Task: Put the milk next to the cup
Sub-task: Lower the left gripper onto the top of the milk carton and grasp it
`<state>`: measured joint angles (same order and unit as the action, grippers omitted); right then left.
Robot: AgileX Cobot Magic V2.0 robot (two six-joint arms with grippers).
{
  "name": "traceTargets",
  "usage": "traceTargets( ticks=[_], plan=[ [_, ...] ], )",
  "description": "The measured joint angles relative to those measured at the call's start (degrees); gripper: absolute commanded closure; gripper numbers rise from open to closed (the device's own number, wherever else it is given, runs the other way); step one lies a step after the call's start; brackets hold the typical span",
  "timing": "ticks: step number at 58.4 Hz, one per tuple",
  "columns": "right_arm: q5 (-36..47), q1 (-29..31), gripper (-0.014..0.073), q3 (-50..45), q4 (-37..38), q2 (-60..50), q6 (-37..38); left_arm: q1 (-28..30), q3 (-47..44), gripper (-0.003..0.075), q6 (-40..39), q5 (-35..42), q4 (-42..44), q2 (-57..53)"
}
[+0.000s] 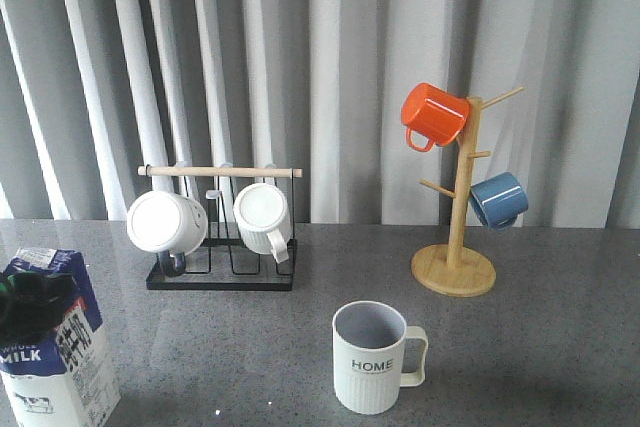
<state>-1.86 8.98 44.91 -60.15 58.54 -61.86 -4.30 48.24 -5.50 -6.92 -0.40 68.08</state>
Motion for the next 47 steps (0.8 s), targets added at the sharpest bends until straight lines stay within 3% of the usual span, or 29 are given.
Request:
traceTargets(
  ticks=[47],
  plan=[
    [0.0,0.0,0.0603,0.0,0.0,0.0,0.0,0.0,0.0,0.0127,-0.9,3.5,0.0,7.3]
  ],
)
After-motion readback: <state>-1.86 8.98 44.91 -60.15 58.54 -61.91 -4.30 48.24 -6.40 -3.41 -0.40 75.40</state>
